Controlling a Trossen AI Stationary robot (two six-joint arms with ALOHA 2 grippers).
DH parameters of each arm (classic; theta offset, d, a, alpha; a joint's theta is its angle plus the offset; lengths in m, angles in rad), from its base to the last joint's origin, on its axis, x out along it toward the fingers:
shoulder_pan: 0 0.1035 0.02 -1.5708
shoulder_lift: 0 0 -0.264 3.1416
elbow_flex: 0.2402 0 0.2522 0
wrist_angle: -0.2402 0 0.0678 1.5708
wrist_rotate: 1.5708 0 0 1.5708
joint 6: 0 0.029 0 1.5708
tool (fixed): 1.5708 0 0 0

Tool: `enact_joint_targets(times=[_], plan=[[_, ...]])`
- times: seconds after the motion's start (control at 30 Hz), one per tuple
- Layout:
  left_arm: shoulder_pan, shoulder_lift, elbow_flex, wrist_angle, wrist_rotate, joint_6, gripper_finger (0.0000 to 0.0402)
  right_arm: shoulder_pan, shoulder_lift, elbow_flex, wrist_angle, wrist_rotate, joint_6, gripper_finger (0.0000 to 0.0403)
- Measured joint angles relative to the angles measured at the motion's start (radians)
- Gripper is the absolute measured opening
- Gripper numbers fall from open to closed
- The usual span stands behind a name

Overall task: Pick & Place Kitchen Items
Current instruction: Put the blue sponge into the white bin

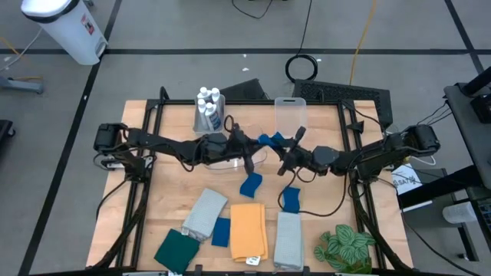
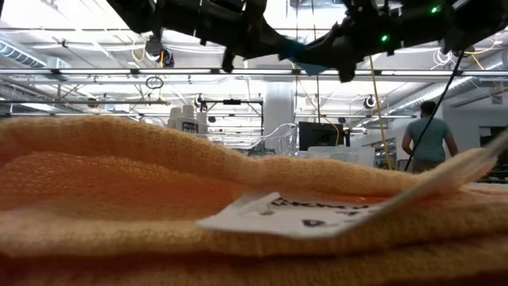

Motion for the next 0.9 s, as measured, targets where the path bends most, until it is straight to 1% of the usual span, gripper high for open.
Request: enact_joint_targets(times=[0.1, 0.2, 0.27, 0.33, 0.4, 0.5, 0.53, 0.6, 0.67, 0.8, 0.9], plan=[[0.004, -0.052, -0.001, -0.095, -0.089, 0.029, 0.0009, 0.001, -0.079, 0.000, -0.104, 0.008, 0.082, 0.0099], [0.005, -0.089, 0.002, -0.150, -0.176, 0.036, 0.0012, 0.002, -0.179, 0.000, -0.205, 0.017, 0.181, 0.0143], [0.004, -0.098, 0.000, -0.193, -0.191, 0.045, 0.0008, 0.001, -0.252, 0.001, -0.249, 0.018, 0.240, 0.0172], [0.003, -0.097, -0.003, -0.189, -0.163, 0.075, 0.0008, -0.009, -0.311, 0.001, -0.296, 0.018, 0.301, 0.0197], [0.003, -0.098, -0.016, -0.155, -0.102, 0.102, 0.0010, -0.023, -0.364, 0.001, -0.351, 0.018, 0.364, 0.0219], [0.009, -0.098, -0.037, -0.127, -0.029, 0.122, 0.0009, -0.054, -0.429, 0.001, -0.449, 0.012, 0.454, 0.0245], [0.012, -0.098, -0.043, -0.125, 0.000, 0.130, 0.0007, -0.066, -0.447, 0.001, -0.487, -0.006, 0.482, 0.0251], [0.023, -0.098, -0.052, -0.111, 0.063, 0.138, 0.0007, -0.095, -0.476, 0.001, -0.548, -0.079, 0.546, 0.0261], [0.034, -0.098, -0.053, -0.110, 0.110, 0.138, 0.0010, -0.131, -0.495, 0.001, -0.584, -0.192, 0.610, 0.0267], [0.043, -0.098, -0.053, -0.109, 0.130, 0.142, 0.0007, -0.203, -0.490, 0.000, -0.592, -0.422, 0.703, 0.0269], [0.042, -0.098, -0.053, -0.097, 0.140, 0.154, 0.0009, -0.246, -0.457, 0.000, -0.578, -0.532, 0.724, 0.0268]])
